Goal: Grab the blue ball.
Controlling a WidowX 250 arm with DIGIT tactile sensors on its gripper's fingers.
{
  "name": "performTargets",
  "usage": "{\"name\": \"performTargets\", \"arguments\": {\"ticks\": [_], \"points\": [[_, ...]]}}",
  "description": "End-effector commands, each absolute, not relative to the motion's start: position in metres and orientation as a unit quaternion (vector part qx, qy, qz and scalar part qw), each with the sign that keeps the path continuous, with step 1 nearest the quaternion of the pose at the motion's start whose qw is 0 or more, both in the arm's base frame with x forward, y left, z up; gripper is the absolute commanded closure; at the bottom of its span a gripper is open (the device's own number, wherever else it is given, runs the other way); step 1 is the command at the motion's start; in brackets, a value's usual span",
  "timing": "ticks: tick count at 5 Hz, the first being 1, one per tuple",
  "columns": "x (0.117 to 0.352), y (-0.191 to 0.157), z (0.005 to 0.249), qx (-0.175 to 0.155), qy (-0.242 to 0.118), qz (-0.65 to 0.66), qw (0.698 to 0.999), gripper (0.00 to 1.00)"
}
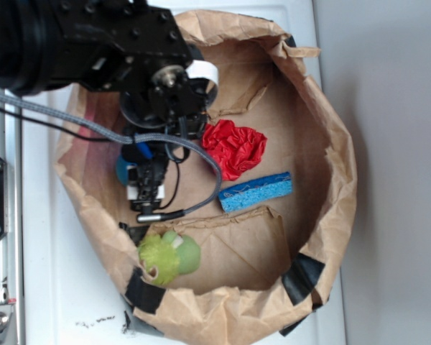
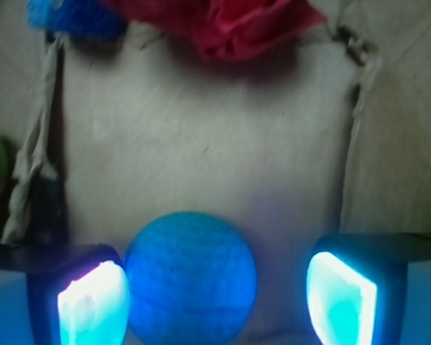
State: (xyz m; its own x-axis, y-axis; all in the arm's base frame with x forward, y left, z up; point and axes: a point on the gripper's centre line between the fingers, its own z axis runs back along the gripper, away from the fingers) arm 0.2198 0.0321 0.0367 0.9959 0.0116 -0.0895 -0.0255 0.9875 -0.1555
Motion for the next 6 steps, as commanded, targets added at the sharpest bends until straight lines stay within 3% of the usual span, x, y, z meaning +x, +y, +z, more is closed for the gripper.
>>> {"name": "performTargets", "arguments": {"ticks": [1,4,5,6], "points": [[0.247,0.031,0.042,-0.068,0.024,0.012,0.997,1.00],[0.271,0.037,0.045,-0.078,0.016,0.020,0.997,1.00],[0.276,0.035,0.066,-0.095,0.020,0.013,0.995,1.00],[0.264,0.036,0.113,-0.125,0.012,0.002,0.992,1.00]]}}
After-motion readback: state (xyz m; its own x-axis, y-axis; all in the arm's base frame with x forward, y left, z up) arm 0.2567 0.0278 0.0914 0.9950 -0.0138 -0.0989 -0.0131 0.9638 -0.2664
